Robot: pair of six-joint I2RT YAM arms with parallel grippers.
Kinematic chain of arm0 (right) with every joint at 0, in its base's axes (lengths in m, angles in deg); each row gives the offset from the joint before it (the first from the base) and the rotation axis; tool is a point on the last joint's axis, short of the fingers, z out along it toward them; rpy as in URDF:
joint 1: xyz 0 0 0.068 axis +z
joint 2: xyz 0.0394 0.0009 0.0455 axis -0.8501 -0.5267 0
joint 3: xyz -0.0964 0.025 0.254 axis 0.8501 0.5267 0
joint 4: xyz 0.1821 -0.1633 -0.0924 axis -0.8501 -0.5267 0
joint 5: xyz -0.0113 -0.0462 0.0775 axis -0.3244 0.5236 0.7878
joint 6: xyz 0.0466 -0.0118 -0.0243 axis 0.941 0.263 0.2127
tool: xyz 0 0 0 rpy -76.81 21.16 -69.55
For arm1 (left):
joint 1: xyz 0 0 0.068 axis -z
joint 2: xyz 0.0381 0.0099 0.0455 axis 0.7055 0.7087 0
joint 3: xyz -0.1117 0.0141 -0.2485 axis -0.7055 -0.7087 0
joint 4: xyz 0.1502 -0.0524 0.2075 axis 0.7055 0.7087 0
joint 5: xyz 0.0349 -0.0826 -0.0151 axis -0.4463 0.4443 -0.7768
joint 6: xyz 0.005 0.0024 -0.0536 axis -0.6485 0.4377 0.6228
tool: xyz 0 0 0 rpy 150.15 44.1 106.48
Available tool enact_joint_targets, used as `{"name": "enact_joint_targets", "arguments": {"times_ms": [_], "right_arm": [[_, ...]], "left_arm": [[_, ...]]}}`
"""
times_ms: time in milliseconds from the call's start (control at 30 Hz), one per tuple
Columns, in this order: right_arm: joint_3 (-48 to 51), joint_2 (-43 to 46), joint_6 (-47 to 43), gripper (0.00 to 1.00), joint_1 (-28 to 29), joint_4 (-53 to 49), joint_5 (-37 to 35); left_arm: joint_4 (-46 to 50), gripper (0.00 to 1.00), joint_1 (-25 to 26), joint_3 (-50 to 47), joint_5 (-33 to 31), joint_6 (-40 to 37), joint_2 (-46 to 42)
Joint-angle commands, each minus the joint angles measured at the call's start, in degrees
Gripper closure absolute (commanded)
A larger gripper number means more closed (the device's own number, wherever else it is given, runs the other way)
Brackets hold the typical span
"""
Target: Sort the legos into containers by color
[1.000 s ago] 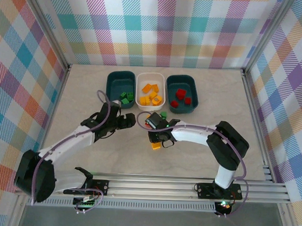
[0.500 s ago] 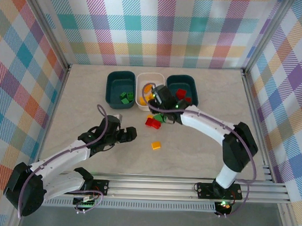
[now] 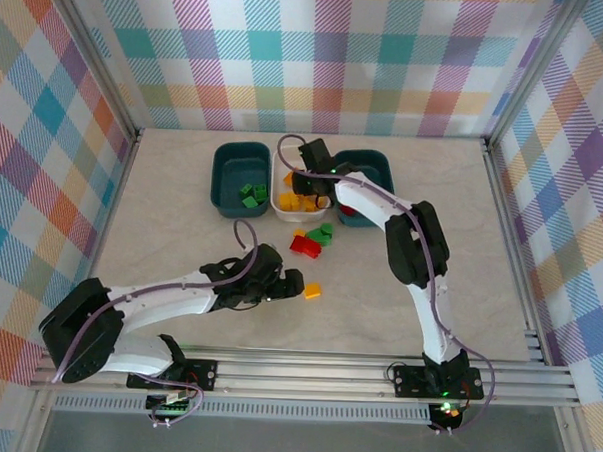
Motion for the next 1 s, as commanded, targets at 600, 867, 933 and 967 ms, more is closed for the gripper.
{"name": "enact_joint_targets", "arguments": {"times_ms": [600, 867, 933, 967], "right_arm": [[46.6, 45.1, 0.2, 0.25, -3.2, 9.9, -4.1], [57.2, 55.4, 3.0, 0.25, -3.2, 8.4, -5.8], [58.9, 56.9, 3.3, 0.25, -3.4, 8.5, -6.5], [59.5, 57.6, 3.1, 0.25, -3.4, 8.4, -6.9]], "left_arm": [[14.4, 0.11, 5.9, 27.5, -4.5, 11.3, 29.8], [23.8, 0.2, 7.8, 32.9, -6.9, 12.4, 32.4], [23.9, 0.25, 8.0, 33.8, -5.8, 12.8, 33.8], [24.4, 0.26, 8.1, 34.3, -5.7, 13.2, 34.5]]}}
